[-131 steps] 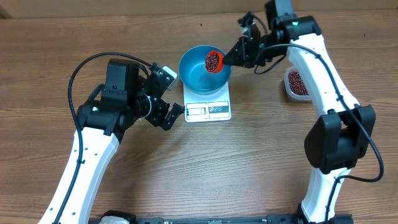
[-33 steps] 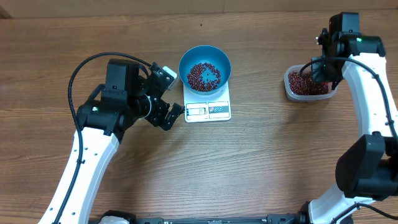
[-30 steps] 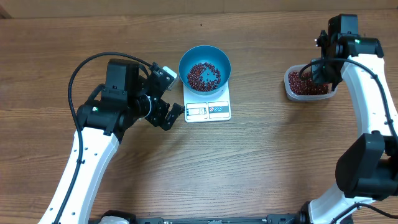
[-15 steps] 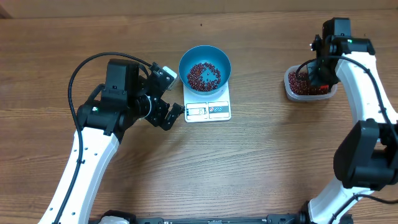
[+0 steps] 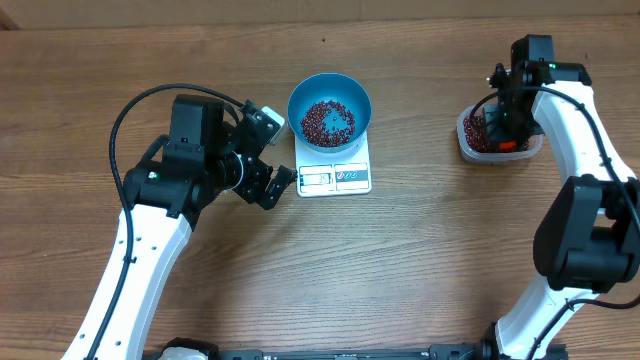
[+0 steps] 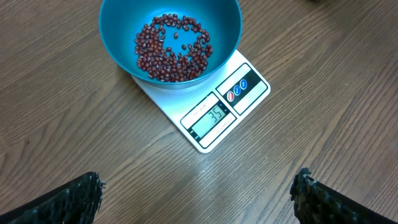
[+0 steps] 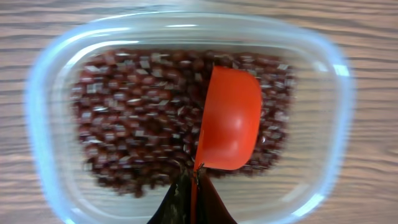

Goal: Scoop item into bowl and weigh 150g on scale
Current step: 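Dip the scoop into the red beans with the right gripper, then lift the filled scoop out of the tub with the right gripper, then carry the filled scoop over the teal bowl with the right gripper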

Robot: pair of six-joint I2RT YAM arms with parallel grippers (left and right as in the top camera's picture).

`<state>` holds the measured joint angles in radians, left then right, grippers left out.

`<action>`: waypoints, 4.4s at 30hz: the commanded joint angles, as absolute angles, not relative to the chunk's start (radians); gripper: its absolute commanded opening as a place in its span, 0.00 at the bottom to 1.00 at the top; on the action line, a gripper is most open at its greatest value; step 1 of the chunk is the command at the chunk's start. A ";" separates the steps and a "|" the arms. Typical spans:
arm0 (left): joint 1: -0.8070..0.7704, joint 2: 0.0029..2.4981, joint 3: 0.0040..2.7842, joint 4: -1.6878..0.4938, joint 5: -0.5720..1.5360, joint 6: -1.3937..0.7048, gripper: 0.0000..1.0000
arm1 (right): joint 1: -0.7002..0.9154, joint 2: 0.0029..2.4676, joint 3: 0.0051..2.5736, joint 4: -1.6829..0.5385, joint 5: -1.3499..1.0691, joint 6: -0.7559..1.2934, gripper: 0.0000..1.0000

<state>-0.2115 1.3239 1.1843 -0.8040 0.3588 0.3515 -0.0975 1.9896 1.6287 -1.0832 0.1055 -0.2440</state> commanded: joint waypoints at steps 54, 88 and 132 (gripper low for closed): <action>-0.212 1.320 1.194 -0.804 0.356 0.374 0.99 | -0.617 2.011 1.622 -1.262 -0.960 -0.324 0.04; -0.212 1.320 1.194 -0.804 0.356 0.374 0.99 | -0.551 2.011 1.622 -1.514 -1.334 -0.585 0.04; -0.212 1.320 1.194 -0.804 0.356 0.374 1.00 | 0.125 2.011 1.626 -0.760 -1.041 0.183 0.04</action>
<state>-0.2115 1.3239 1.1843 -0.8040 0.3588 0.3515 0.1081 2.0060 1.6211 -0.7670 -1.1641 0.1284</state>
